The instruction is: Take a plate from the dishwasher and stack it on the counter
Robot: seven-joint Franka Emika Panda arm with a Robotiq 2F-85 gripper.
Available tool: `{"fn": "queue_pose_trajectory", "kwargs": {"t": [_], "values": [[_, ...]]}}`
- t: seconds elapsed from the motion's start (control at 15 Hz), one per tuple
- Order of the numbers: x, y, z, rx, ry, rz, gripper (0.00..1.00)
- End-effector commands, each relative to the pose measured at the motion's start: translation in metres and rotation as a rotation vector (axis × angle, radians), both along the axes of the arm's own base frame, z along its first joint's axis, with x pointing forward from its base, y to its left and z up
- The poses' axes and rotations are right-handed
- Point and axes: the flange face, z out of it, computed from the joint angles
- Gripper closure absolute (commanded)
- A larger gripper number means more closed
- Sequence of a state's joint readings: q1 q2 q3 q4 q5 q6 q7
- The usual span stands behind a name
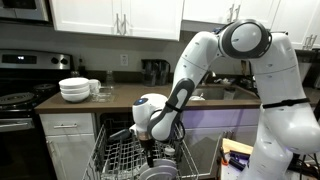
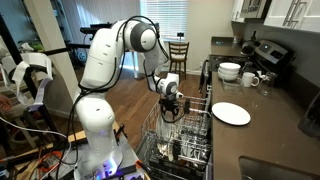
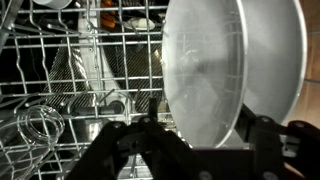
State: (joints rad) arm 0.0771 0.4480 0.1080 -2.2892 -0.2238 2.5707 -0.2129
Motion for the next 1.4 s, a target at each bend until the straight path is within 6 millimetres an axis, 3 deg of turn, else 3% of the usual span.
{"fn": "queue_pose_trajectory", "kwargs": {"t": [0.0,0.07,0.13,0.47,0.6,0.8,0.93,1.0,1.13,1.33], "values": [[0.006,-0.005,0.001,0.006,0.081,0.013,0.24],[0.006,-0.007,0.001,0.002,0.094,0.016,0.26],[0.007,-0.008,0.002,-0.001,0.105,0.016,0.44],[0.011,-0.01,0.005,0.0,0.13,0.021,0.64],[0.012,-0.011,0.006,0.009,0.136,0.025,0.61],[0.013,-0.015,0.007,0.016,0.142,0.027,0.38],[0.013,-0.018,0.007,0.018,0.143,0.026,0.29],[0.013,-0.02,0.007,0.019,0.144,0.027,0.3],[0.013,-0.022,0.008,0.021,0.145,0.027,0.55],[0.013,-0.022,0.009,0.025,0.145,0.03,0.72]]}}
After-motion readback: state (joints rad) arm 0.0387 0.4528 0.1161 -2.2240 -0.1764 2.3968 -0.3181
